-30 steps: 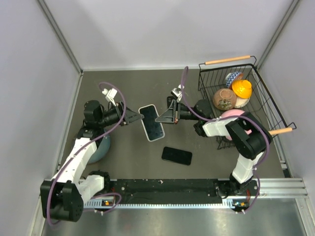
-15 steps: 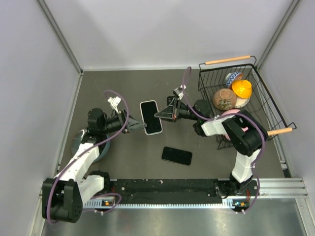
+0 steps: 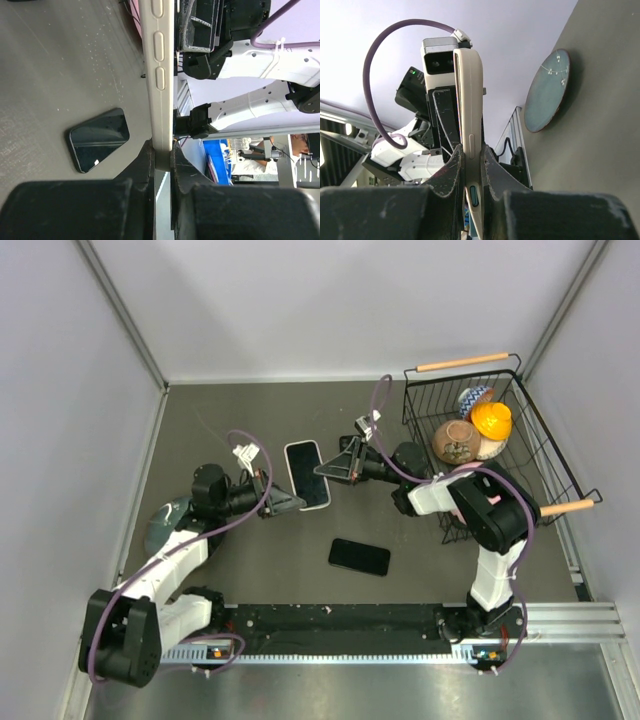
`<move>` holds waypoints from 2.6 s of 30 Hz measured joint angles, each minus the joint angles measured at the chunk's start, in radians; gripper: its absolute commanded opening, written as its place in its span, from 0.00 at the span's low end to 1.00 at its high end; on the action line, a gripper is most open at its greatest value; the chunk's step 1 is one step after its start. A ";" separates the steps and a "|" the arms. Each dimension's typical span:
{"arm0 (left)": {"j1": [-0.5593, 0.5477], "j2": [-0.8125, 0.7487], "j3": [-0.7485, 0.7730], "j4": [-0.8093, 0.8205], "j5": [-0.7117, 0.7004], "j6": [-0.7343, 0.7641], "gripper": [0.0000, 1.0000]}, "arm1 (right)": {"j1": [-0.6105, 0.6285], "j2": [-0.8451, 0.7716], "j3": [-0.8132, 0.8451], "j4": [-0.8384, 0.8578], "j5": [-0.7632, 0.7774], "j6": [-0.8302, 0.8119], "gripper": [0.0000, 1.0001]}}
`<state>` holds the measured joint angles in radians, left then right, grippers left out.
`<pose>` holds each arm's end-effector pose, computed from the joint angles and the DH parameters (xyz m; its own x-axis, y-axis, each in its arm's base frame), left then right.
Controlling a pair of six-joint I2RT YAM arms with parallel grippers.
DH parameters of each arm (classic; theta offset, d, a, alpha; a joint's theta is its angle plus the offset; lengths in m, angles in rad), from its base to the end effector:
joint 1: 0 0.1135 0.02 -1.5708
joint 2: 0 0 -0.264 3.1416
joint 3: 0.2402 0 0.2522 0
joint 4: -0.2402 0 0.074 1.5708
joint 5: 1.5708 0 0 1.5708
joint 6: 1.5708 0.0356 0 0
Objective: Put the phone into the phone case
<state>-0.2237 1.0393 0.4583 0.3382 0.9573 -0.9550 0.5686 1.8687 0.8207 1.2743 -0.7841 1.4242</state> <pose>0.2038 -0.0762 0.2341 -0.8714 -0.2837 -0.4002 0.3294 0.2661 -0.9059 0.2969 0.2196 0.2058 -0.9232 0.2413 -0.2991 -0.3274 -0.0865 0.9409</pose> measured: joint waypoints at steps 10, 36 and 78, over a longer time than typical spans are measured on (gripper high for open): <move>-0.005 0.035 0.036 -0.089 -0.032 0.083 0.55 | -0.004 0.000 -0.003 -0.009 -0.019 -0.006 0.00; -0.008 0.145 0.071 0.002 -0.040 0.037 0.00 | 0.028 -0.085 -0.259 0.014 -0.063 -0.010 0.29; 0.069 0.681 0.686 -0.806 -0.327 0.635 0.00 | 0.099 -0.934 -0.179 -1.156 0.452 -0.777 0.99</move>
<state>-0.1551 1.7206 1.1439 -0.4675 0.6308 -0.3202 0.6674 0.9344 0.6415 0.1181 -0.3325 0.6472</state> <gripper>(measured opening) 0.122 0.986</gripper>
